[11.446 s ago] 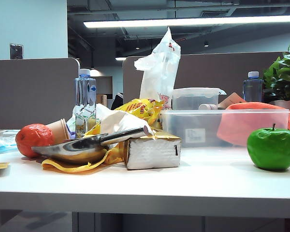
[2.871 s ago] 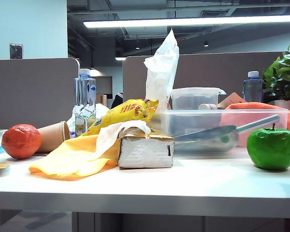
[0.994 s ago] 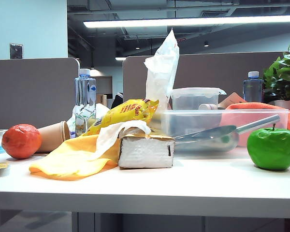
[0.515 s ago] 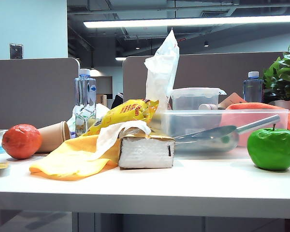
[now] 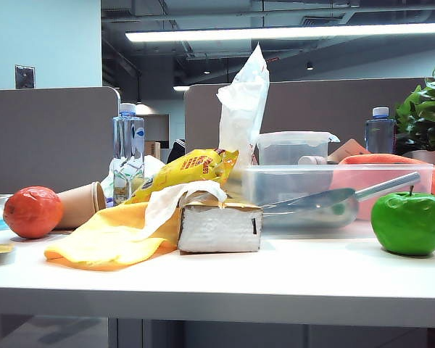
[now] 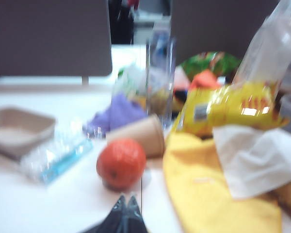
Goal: Pick up the metal ice scoop from the table and place it inside the transparent plastic box.
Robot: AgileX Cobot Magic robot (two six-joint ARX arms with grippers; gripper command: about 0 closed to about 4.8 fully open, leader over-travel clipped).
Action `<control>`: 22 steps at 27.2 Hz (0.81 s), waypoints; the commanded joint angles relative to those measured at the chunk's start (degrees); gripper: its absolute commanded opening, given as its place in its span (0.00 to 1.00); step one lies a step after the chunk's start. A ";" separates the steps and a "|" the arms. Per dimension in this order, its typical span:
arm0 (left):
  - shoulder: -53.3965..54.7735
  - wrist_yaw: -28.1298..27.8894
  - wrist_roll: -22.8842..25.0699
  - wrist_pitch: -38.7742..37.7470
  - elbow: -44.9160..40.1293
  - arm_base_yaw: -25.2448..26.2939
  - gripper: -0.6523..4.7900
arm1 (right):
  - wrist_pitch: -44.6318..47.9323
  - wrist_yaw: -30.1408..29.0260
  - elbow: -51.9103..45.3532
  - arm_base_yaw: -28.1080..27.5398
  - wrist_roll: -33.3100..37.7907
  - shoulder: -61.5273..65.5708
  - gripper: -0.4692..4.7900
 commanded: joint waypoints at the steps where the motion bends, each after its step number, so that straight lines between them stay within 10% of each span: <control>1: 0.02 0.74 -1.68 3.26 -2.86 0.59 0.12 | 0.85 0.02 0.11 -0.07 0.04 0.07 0.09; 22: 0.02 -0.59 -0.26 7.93 -7.04 2.51 0.12 | 0.85 0.02 0.11 -0.07 0.04 0.07 0.09</control>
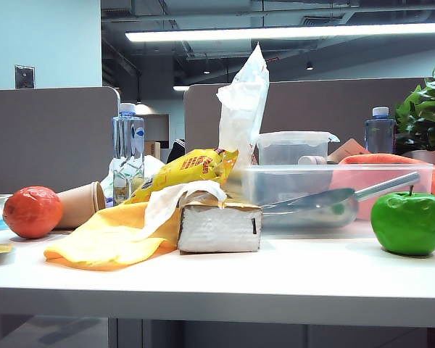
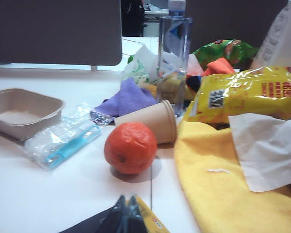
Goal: Pick up the metal ice scoop from the table and place it inside the transparent plastic box.
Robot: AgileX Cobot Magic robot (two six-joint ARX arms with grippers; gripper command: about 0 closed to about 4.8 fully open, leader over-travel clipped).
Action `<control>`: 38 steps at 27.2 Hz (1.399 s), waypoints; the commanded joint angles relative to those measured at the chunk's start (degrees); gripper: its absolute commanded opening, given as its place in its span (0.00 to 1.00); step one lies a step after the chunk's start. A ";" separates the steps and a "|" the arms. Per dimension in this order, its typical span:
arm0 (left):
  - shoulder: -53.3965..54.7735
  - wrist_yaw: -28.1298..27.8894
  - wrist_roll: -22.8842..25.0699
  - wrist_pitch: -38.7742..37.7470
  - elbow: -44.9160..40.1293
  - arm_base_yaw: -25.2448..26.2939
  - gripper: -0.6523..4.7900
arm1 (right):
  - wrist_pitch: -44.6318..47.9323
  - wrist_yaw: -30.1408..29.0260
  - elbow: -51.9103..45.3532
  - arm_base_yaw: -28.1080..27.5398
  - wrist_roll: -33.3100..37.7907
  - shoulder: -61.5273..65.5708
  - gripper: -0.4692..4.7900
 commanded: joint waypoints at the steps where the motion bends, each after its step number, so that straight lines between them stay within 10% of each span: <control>1: 0.02 0.00 0.33 0.81 0.13 0.79 0.12 | 0.85 0.02 0.11 -0.07 0.04 0.07 0.09; 38: 0.02 -0.02 5.20 1.60 0.13 4.39 0.12 | 0.85 0.02 0.11 -0.07 0.04 0.07 0.09</control>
